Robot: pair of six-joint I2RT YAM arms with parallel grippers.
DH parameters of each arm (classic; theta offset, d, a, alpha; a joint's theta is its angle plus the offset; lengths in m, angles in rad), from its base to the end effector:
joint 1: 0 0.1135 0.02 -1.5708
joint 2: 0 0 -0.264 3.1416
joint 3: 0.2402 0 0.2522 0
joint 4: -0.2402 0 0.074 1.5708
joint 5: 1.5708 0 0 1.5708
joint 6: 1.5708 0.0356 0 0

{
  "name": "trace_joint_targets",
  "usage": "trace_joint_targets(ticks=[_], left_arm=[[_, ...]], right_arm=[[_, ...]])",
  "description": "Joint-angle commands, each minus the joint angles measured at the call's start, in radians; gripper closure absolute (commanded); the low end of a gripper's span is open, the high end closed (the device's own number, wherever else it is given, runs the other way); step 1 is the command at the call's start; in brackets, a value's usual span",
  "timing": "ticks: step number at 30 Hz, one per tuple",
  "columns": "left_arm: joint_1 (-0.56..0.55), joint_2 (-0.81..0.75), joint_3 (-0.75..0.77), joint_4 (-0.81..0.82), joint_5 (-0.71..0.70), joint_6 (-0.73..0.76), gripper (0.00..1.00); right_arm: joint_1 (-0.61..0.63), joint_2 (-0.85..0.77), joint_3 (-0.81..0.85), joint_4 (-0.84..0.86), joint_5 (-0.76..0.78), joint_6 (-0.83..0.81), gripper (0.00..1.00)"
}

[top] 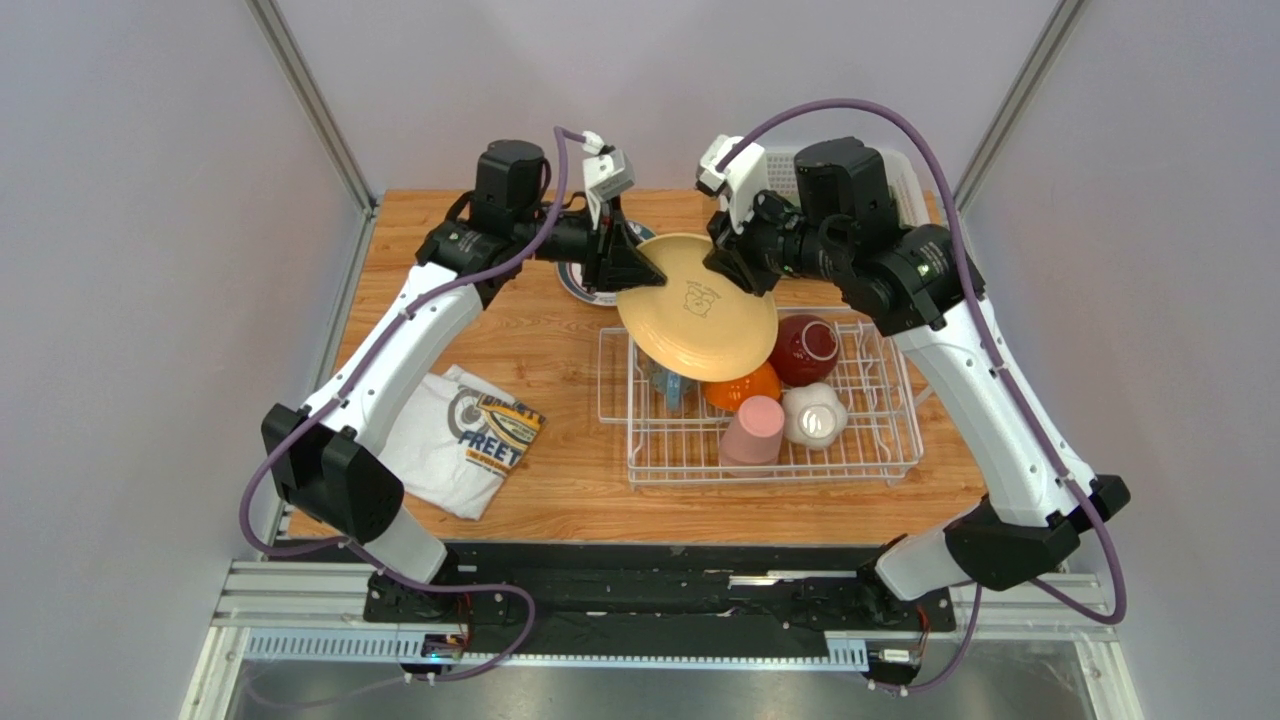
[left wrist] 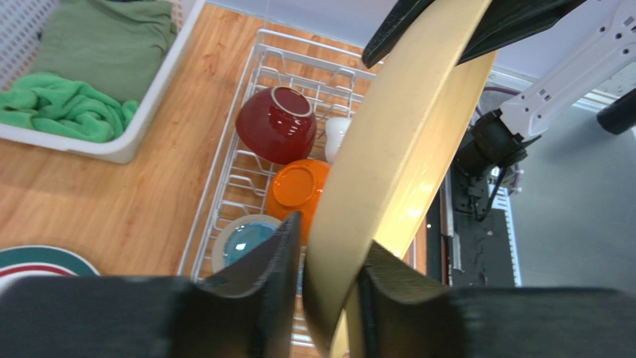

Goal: Unload the mixed dishes from the dish rack
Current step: Pick up the plate from the dish rack, then place the plate on the plate.

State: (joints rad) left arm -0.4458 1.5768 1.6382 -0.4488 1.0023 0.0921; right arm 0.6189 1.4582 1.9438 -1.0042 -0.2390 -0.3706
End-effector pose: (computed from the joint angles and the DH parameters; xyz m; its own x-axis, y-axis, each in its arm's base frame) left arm 0.3017 -0.1774 0.4172 -0.2533 0.1759 -0.9513 0.9635 0.1337 -0.2319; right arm 0.2177 0.1654 0.4894 -0.1115 -0.5114 -0.8520 -0.8277 0.5223 -0.2052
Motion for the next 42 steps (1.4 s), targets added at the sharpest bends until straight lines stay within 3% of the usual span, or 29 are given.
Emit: trace_joint_targets(ticks=[1, 7, 11, 18, 21, 30, 42], left_arm=[[-0.008, 0.005, 0.023, 0.025, 0.035, 0.003, 0.81], [-0.010, 0.014, -0.018, 0.111, 0.114, -0.069, 1.00], [-0.010, 0.017, -0.031, 0.127, 0.110, -0.106, 1.00], [-0.001, 0.018, -0.025, 0.153, 0.013, -0.126, 1.00], [0.028, 0.041, -0.014, 0.188, 0.001, -0.186, 1.00], [0.225, 0.179, 0.087, 0.323, -0.080, -0.454, 1.00], [0.354, 0.629, 0.469, 0.179, -0.180, -0.607, 1.00]], right_arm=[[0.007, -0.016, -0.017, 0.082, -0.063, 0.029, 1.00], [0.007, -0.033, -0.071, 0.138, -0.102, 0.045, 1.00], [0.008, -0.032, -0.072, 0.138, -0.077, 0.044, 0.94], [0.008, -0.041, -0.103, 0.138, 0.085, 0.022, 0.31], [0.007, -0.050, -0.121, 0.147, 0.168, 0.019, 0.18], [0.005, -0.136, -0.187, 0.234, 0.406, 0.030, 0.11], [0.002, -0.185, -0.301, 0.245, 0.472, -0.016, 0.11]])
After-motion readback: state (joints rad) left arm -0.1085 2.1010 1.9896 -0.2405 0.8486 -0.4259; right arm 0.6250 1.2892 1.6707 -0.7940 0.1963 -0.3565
